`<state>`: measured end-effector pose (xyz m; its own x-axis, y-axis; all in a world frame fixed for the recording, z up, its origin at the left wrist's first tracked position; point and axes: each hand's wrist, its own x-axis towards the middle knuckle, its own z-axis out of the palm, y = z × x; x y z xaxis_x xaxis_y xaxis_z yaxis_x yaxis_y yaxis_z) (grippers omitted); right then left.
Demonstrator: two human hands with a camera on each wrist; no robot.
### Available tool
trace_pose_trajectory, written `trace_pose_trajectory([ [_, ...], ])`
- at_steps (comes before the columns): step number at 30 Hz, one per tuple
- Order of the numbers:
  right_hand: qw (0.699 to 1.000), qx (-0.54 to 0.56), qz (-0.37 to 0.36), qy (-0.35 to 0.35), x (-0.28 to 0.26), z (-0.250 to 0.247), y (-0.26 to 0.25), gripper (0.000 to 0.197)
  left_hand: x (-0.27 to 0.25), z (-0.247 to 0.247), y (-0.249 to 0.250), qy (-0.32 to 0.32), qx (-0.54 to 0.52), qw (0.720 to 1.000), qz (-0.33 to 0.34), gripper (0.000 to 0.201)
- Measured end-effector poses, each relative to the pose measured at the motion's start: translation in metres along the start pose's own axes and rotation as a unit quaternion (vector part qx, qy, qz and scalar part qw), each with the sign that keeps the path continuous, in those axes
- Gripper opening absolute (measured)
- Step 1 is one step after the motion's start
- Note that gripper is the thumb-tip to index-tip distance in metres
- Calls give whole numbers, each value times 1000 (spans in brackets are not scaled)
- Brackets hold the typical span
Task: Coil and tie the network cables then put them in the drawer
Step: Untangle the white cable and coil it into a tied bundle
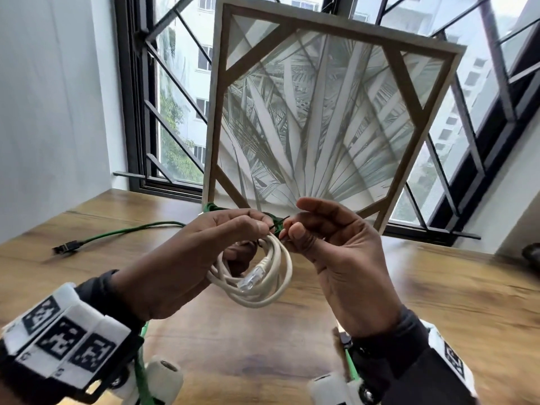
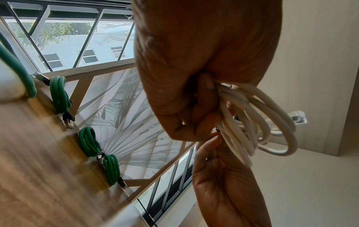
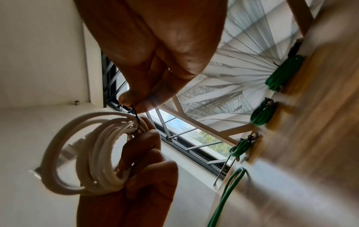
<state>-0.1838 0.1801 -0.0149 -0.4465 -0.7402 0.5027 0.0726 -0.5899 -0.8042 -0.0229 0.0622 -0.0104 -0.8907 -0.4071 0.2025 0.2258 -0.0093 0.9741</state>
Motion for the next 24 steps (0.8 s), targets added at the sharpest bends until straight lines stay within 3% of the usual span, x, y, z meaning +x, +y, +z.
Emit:
trace_pose_trajectory([
  [8,992,-99,-76,-29,-6,5,-3,35,0,-3,4,-5,17,999,-27,6],
  [24,990,-103,-90,-18,-4,5,-4,43,-2,-3,7,-14,29,999,-24,14],
])
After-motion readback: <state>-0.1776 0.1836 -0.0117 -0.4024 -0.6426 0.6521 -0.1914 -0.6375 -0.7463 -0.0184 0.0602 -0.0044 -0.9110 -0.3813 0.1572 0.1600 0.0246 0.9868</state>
